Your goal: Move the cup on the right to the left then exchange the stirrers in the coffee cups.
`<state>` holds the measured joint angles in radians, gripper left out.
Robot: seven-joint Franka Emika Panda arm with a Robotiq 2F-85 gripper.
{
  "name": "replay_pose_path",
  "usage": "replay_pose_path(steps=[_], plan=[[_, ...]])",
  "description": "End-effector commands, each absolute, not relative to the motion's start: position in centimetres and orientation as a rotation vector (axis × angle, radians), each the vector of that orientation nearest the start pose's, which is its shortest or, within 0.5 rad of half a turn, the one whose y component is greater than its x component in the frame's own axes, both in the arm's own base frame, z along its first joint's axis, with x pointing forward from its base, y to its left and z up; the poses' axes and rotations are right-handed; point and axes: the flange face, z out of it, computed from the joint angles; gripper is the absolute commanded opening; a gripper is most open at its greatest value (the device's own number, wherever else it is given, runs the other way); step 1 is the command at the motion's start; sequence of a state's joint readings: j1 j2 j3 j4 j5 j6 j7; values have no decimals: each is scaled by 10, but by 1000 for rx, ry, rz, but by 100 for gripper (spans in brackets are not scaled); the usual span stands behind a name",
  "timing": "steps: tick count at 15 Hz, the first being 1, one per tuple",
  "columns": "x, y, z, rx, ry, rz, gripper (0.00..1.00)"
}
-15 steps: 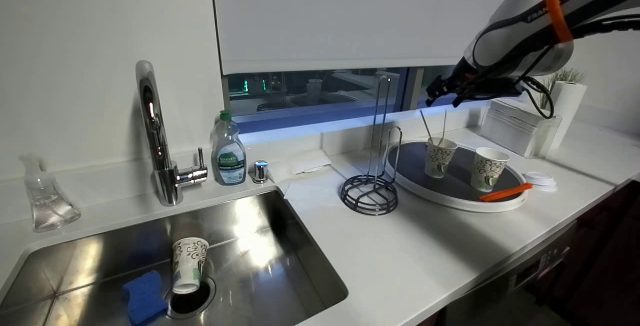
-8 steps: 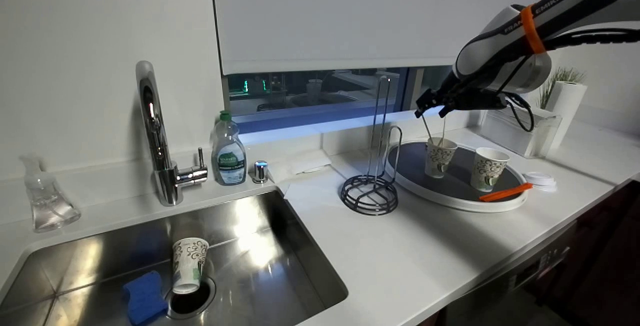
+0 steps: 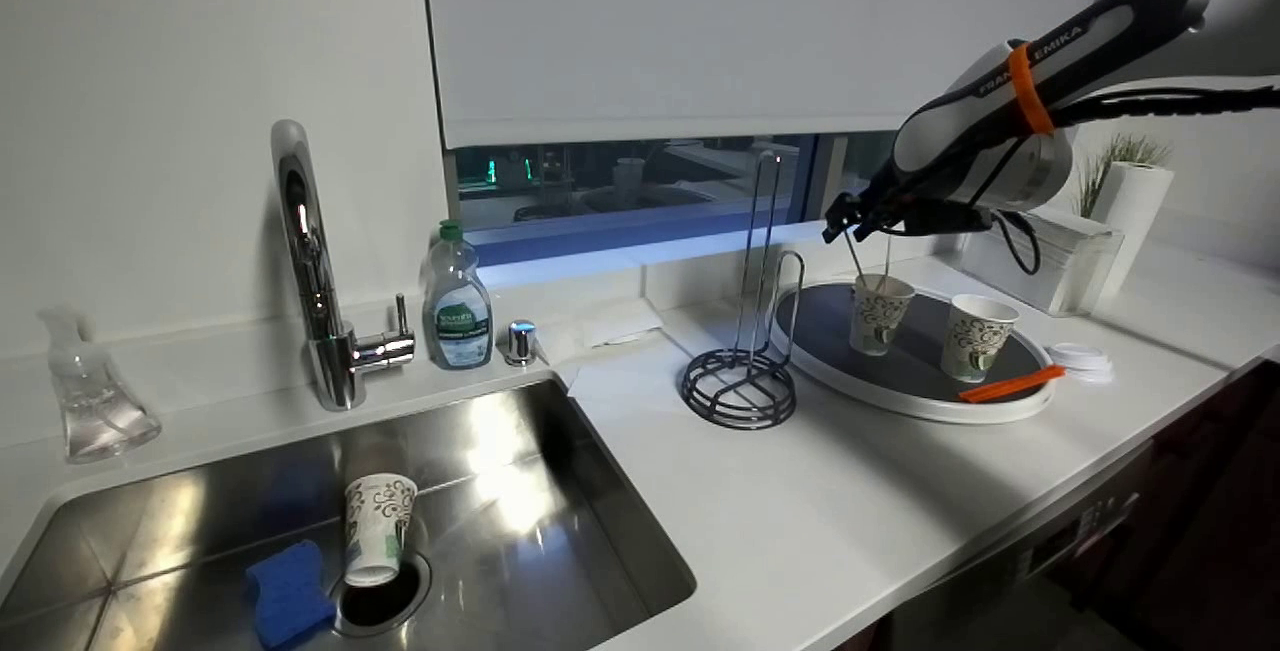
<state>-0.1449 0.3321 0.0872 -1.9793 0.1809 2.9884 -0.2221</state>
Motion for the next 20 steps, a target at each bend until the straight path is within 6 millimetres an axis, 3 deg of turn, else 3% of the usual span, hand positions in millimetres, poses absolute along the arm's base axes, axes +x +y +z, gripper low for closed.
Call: replay_pose_path(steps=[1, 5, 6, 20], plan=[[662, -57, 371, -2923, 21, -1080, 35], [664, -58, 371, -2919, 25, -1090, 4], [664, -59, 372, -2917, 28, -1097, 1], [660, -56, 397, -2842, 5, -1245, 2]])
